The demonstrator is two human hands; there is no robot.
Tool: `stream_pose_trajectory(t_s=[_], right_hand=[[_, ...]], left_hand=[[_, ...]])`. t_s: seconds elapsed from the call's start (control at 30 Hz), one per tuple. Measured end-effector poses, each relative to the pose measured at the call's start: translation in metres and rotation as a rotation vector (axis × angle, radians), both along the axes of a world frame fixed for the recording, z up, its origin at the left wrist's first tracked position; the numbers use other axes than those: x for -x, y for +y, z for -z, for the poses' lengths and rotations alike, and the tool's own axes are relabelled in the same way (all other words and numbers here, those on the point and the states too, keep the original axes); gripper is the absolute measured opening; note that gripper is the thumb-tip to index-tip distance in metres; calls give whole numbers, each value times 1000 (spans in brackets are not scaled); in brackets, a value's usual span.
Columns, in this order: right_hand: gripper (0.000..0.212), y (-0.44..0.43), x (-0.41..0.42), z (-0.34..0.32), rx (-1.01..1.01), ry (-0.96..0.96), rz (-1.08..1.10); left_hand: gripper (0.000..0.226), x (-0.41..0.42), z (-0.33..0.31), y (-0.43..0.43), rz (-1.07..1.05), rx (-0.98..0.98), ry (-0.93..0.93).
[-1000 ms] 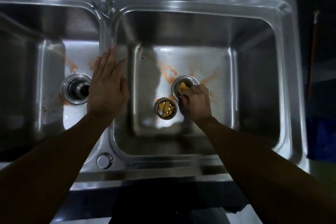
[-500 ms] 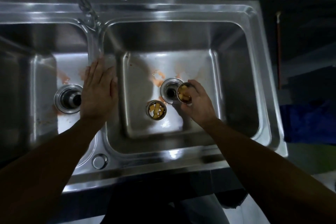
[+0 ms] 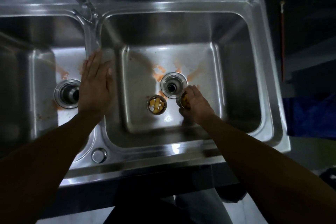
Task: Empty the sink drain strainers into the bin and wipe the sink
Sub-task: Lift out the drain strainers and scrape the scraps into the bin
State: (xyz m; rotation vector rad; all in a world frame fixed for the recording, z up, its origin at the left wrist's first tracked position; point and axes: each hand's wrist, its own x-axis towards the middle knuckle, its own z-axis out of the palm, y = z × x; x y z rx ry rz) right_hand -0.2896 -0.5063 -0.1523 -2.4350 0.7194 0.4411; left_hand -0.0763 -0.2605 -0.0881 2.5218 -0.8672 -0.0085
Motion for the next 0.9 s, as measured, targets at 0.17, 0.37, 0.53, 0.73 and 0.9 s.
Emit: stream_pose_trajectory(t_s=[0.17,0.37,0.53,0.73,0.9], right_hand=[[80,0,1,1,-4,20,-17],[98,-2,-4,-1,49,163,-83],[80,0,0,-17,105,135,-136],[62,-4,25,-65,104,57,-120],[60,-26,48,-99,138,-27,-68]], left_hand=[[38,1,2,1,-5,-6,-13],[40,-2,7,2,16,-32,-45],[44,-1,8,0,47,-149,-101],[53,7,-13,-2,100,-300,-29],[55,21,-41,-22,53,-387,121]])
